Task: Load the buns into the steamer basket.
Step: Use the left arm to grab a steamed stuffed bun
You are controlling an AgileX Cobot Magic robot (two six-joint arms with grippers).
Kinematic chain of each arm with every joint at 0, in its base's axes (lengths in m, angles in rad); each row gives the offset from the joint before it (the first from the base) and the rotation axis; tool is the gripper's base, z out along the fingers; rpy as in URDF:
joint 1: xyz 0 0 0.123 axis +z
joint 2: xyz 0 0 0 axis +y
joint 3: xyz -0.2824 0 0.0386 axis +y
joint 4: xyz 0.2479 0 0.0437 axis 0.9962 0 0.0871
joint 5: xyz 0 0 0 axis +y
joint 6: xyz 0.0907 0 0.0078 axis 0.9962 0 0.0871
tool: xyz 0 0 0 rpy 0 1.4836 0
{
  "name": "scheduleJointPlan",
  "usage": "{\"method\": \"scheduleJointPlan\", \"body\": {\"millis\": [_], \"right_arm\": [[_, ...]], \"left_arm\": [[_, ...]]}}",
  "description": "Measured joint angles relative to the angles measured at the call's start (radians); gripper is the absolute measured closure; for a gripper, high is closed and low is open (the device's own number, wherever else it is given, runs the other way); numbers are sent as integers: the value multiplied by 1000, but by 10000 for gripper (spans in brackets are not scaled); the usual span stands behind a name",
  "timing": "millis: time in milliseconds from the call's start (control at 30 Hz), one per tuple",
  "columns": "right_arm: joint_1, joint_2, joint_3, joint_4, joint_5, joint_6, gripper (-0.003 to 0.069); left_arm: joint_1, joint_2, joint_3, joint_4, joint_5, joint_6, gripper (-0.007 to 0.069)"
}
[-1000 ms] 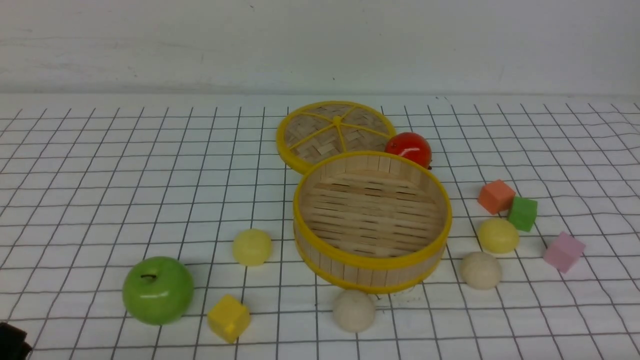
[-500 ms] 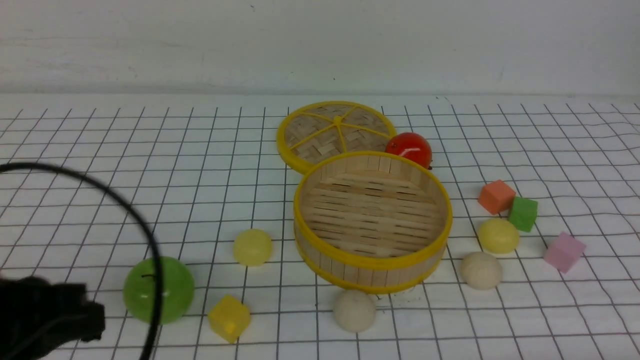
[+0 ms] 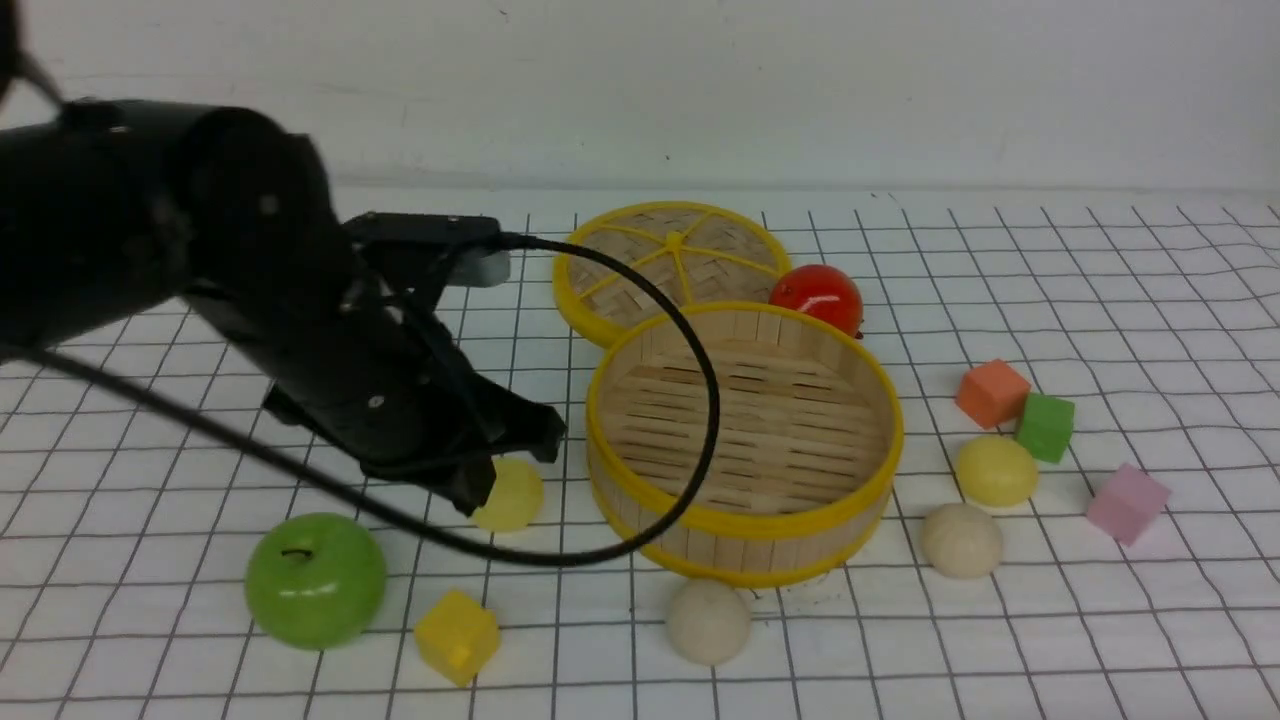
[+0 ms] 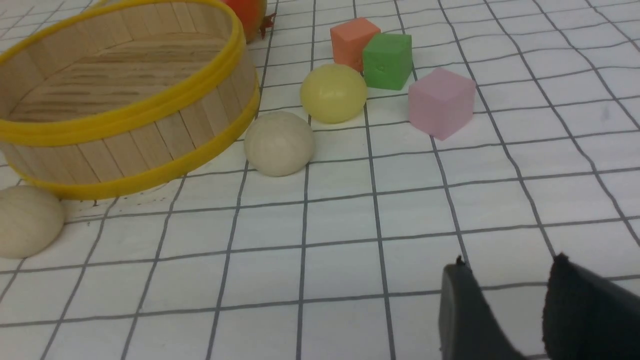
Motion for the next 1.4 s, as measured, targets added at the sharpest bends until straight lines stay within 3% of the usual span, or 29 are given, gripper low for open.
{"method": "scheduleJointPlan", "body": {"millis": [267,433,600,1100,1400], "right_arm": [[0,0,0,0,0,0,419],[0,0,0,0,0,0,419],[0,0,0,0,0,0,419],[0,0,0,0,0,0,419],[0,0,0,0,0,0,419]], "left_arm": [[1,232,-166,40,25,19,597],[1,301,-198,101,7,16,395],[1,316,-198,158,-30,-16,299],[1,387,-204,219,-138,-32,384],[1,412,-205,224,-150,-39,392]]}}
